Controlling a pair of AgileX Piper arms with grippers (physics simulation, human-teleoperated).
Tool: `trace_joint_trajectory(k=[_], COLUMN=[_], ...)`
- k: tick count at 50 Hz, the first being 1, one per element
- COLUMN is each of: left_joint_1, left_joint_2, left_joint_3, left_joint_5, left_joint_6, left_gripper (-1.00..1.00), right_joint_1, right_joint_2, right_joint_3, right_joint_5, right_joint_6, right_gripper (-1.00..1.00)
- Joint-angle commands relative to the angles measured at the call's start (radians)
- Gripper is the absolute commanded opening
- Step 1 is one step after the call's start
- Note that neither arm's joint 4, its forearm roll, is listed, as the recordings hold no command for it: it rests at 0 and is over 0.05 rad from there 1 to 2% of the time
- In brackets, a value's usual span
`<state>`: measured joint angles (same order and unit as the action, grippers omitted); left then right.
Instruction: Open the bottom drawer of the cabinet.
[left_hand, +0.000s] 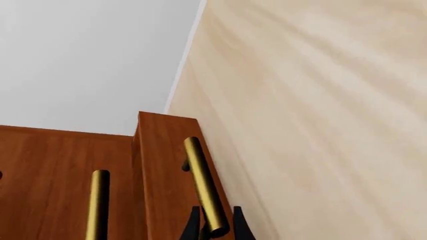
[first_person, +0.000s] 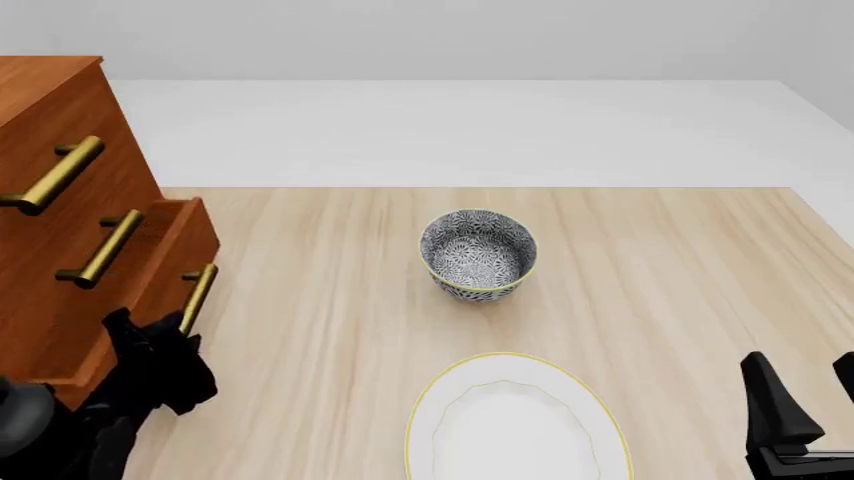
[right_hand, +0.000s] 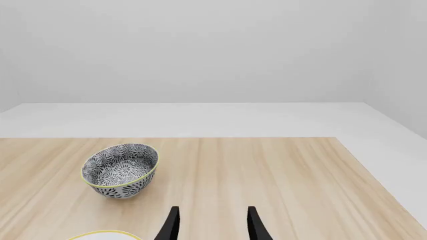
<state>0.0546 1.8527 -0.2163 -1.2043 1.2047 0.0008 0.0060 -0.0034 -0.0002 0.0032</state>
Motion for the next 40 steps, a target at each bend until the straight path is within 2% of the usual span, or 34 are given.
trace_joint_trajectory(k=[1,40], left_joint_1=[-0.112,-0.306], left_joint_2=[0.032,0.043], left_joint_3=[-0.096,-0.141], left_joint_5=[-0.016,-0.016], left_joint_6=[0.004,-0.018], left_gripper=[-1.00,-1.00], right_joint_1=[0.000,0.000], right_joint_2=[0.000,0.000], right_joint_3=[0.000,0.000], right_joint_5=[0.000,0.000], right_joint_6=[0.000,0.000], right_gripper=[1.00,1.00])
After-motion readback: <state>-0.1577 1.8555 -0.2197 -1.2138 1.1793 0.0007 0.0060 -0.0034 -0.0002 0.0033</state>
